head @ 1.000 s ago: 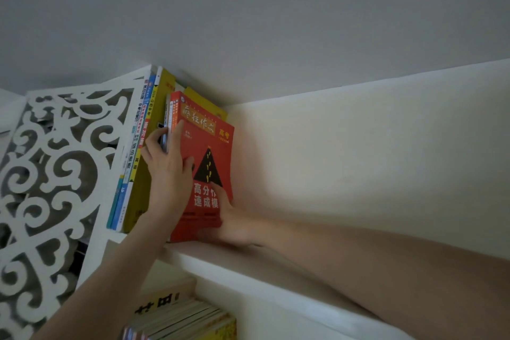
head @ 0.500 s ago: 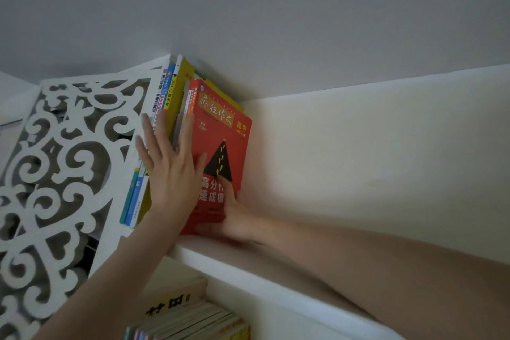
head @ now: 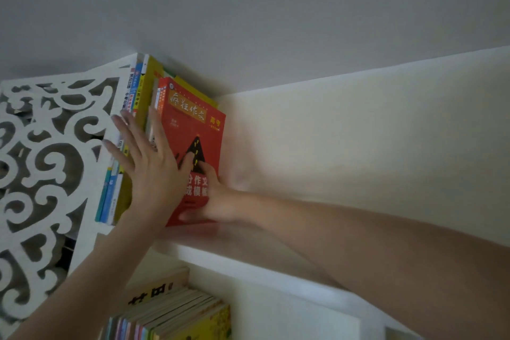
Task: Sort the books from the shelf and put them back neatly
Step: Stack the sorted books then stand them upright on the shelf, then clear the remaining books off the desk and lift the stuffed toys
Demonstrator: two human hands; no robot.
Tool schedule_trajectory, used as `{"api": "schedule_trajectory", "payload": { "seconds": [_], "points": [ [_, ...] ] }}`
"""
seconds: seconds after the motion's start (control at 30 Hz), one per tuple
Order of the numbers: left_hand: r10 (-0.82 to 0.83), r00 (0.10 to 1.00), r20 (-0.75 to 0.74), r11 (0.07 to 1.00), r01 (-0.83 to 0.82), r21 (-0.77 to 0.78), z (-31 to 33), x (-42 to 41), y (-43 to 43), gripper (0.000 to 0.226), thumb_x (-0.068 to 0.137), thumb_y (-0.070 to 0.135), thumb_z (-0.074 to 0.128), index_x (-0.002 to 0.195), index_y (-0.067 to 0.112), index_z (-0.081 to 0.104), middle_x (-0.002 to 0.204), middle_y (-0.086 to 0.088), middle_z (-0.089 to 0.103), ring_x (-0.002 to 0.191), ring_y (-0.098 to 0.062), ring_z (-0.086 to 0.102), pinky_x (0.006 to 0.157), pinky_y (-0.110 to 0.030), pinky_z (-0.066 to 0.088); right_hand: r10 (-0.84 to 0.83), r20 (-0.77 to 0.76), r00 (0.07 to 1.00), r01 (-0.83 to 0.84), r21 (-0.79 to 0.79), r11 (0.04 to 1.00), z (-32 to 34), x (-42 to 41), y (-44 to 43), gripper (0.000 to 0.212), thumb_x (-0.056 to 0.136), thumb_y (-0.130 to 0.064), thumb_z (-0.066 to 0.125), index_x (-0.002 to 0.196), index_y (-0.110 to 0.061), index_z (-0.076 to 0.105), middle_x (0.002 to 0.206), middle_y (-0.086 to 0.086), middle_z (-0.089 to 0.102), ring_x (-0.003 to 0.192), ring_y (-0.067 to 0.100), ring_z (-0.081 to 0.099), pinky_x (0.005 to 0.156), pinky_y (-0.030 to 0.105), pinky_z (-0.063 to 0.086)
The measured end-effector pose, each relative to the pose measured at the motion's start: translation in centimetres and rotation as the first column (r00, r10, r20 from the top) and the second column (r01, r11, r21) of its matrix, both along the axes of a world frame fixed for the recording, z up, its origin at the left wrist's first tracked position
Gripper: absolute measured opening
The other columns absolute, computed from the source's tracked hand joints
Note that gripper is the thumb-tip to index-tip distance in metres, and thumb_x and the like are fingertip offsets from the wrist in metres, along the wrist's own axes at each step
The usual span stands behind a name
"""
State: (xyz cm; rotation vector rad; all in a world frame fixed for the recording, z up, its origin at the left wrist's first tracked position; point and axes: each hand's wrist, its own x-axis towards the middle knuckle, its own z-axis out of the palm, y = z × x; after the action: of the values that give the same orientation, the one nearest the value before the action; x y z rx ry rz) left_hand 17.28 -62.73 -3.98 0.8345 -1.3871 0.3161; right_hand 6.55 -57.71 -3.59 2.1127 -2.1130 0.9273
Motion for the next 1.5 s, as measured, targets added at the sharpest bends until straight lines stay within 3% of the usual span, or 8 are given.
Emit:
{"api": "schedule_trajectory", "payload": {
  "seconds": [0.17, 0.3, 0.6, 0.87, 1.03, 1.27, 1.4, 1.5],
  "points": [
    [-0.331, 0.942, 0.054, 0.933, 0.335, -0.128, 0.6, -3.4, 8.9, 0.058, 0.092, 0.02, 0.057, 0.144, 0.01, 0.035, 0.154, -0.018, 0.024, 0.146, -0.03, 0.012, 0.119, -0.045, 0.001, -0.02, -0.132, 0.991, 0.008, -0.092, 0.996, 2.4, -1.5, 8.0, 0.101, 0.088, -0.017, 0.067, 0.151, -0.018, -0.013, 0.155, 0.012, 0.011, 0.138, 0.029, 0.023, 0.11, 0.03, 0.029],
    [-0.628, 0.771, 0.108, 0.777, 0.628, 0.038, 1.6, -6.2, 14.6, 0.049, 0.094, 0.02, 0.053, 0.141, 0.018, 0.04, 0.138, -0.007, 0.05, 0.127, -0.024, 0.043, 0.099, -0.032, 0.032, -0.09, 0.088, 0.992, 0.099, -0.097, 0.99, 3.1, -4.5, 15.6, 0.116, 0.08, -0.019, 0.076, 0.148, -0.035, -0.016, 0.149, 0.008, 0.026, 0.128, 0.025, 0.043, 0.105, 0.038, 0.04],
    [-0.887, 0.434, 0.159, 0.458, 0.871, 0.178, 0.9, -9.8, 27.6, 0.031, 0.092, 0.024, 0.056, 0.123, 0.028, 0.058, 0.115, 0.009, 0.064, 0.101, -0.002, 0.055, 0.077, -0.013, 0.038, -0.293, 0.169, 0.941, 0.325, -0.211, 0.922, 2.0, -7.4, 37.6, 0.097, 0.077, -0.029, 0.078, 0.146, -0.042, 0.012, 0.132, -0.001, 0.045, 0.11, 0.017, 0.059, 0.084, 0.022, 0.046],
    [-0.937, -0.089, 0.339, -0.02, 0.98, 0.2, -5.6, -12.3, 45.9, 0.022, 0.089, 0.029, 0.052, 0.103, 0.04, 0.065, 0.091, 0.027, 0.067, 0.091, 0.015, 0.059, 0.08, -0.001, 0.042, -0.527, 0.176, 0.832, 0.555, -0.29, 0.78, -6.5, -5.0, 58.8, 0.051, 0.078, -0.028, 0.073, 0.124, -0.034, 0.052, 0.122, -0.016, 0.057, 0.107, -0.001, 0.061, 0.095, 0.029, 0.051],
    [-0.856, -0.187, 0.483, -0.077, 0.968, 0.238, -12.7, -16.0, 57.5, 0.026, 0.089, 0.027, 0.048, 0.106, 0.032, 0.066, 0.099, 0.02, 0.068, 0.101, 0.003, 0.053, 0.106, -0.019, 0.026, -0.756, 0.238, 0.609, 0.793, -0.18, 0.582, -13.0, -4.4, 70.7, 0.045, 0.08, -0.032, 0.069, 0.123, -0.032, 0.054, 0.124, -0.02, 0.056, 0.109, -0.006, 0.058, 0.099, 0.017, 0.044],
    [-0.691, -0.683, 0.236, -0.263, 0.542, 0.799, -28.8, -22.4, 72.9, 0.026, 0.095, 0.018, 0.053, 0.116, 0.029, 0.063, 0.113, 0.014, 0.066, 0.105, 0.0, 0.059, 0.087, -0.016, 0.046, -0.932, 0.311, 0.185, 0.929, 0.256, 0.269, -27.7, -3.9, 86.2, 0.042, 0.088, -0.03, 0.065, 0.127, -0.034, 0.05, 0.122, -0.017, 0.047, 0.109, -0.003, 0.056, 0.093, 0.015, 0.047],
    [-0.561, -0.816, 0.137, -0.144, 0.259, 0.955, -39.9, -22.8, 80.5, 0.025, 0.098, 0.019, 0.049, 0.12, 0.023, 0.06, 0.111, 0.007, 0.063, 0.104, -0.004, 0.059, 0.071, -0.005, 0.04, -0.944, 0.317, -0.09, 0.876, 0.476, 0.076, -38.0, -2.5, 94.5, 0.041, 0.09, -0.029, 0.064, 0.129, -0.026, 0.052, 0.125, -0.007, 0.051, 0.113, 0.007, 0.056, 0.098, 0.028, 0.046],
    [-0.516, -0.856, -0.013, -0.019, -0.003, 1.0, -47.2, -21.4, 84.3, 0.027, 0.099, 0.019, 0.046, 0.124, 0.02, 0.058, 0.122, 0.004, 0.06, 0.1, -0.001, 0.053, 0.07, -0.004, 0.041, -0.879, 0.339, -0.334, 0.787, 0.614, -0.062, -45.3, 0.6, 99.5, 0.044, 0.092, -0.027, 0.063, 0.133, -0.02, 0.049, 0.13, -0.001, 0.048, 0.12, 0.012, 0.048, 0.093, 0.017, 0.037]
  ]
}}
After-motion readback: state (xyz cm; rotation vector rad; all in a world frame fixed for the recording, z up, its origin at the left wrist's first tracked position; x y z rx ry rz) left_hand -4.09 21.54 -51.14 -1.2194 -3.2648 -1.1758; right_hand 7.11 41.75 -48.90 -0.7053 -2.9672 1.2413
